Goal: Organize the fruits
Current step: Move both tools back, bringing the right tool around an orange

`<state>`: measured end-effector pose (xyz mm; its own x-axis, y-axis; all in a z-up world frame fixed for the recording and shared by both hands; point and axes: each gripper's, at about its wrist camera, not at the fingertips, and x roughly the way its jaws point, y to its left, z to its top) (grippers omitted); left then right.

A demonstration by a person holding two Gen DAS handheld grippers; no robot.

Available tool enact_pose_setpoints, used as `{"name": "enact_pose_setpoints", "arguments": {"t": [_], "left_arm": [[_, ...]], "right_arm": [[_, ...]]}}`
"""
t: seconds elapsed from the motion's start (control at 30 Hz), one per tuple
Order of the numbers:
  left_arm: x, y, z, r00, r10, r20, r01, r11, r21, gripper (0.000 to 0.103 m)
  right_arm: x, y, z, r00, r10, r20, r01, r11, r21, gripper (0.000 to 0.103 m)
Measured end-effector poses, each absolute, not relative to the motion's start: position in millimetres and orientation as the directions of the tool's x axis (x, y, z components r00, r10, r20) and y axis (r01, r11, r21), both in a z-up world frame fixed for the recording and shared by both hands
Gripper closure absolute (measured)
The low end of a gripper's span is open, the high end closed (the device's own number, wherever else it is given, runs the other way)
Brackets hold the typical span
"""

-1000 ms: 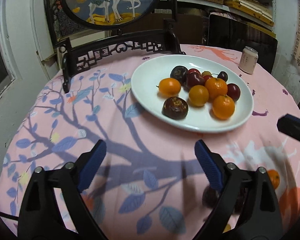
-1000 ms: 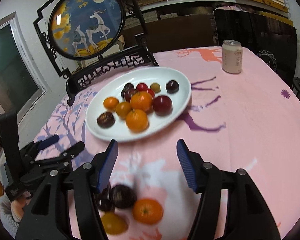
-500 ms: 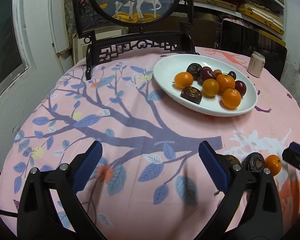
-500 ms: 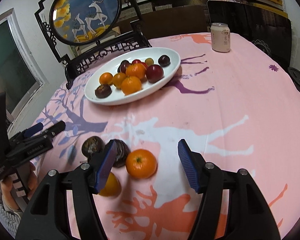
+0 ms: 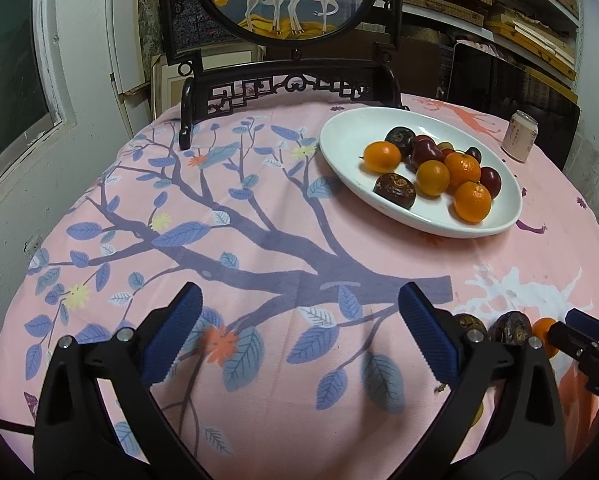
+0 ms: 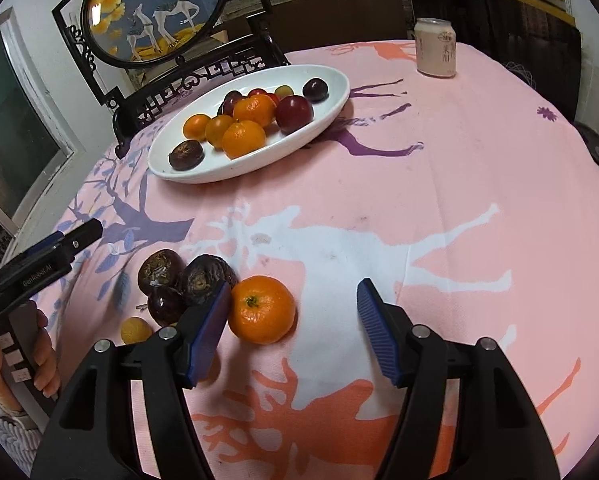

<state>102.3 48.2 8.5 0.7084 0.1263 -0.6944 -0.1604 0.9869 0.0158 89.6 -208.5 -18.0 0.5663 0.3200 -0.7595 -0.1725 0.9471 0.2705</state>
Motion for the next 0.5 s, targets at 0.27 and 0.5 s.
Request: {"name": "enact_pose_setpoints", "arguments": {"t": [0.27,0.5], "left_arm": [[103,45,7,0.703,0.133,-0.698,-0.154,0.987,0.032,0.003],[103,44,6,0.701,0.133,-0.700,-0.150,0.988,0.038,0.003]], "right_arm": [[90,-238,-8,0.624,0.287,-0.727,-0.072,0.947,0.312,0.038],[87,-225,-7,0.597,0.361,-0.717,-0.153,0.928,0.340,0.037]]}}
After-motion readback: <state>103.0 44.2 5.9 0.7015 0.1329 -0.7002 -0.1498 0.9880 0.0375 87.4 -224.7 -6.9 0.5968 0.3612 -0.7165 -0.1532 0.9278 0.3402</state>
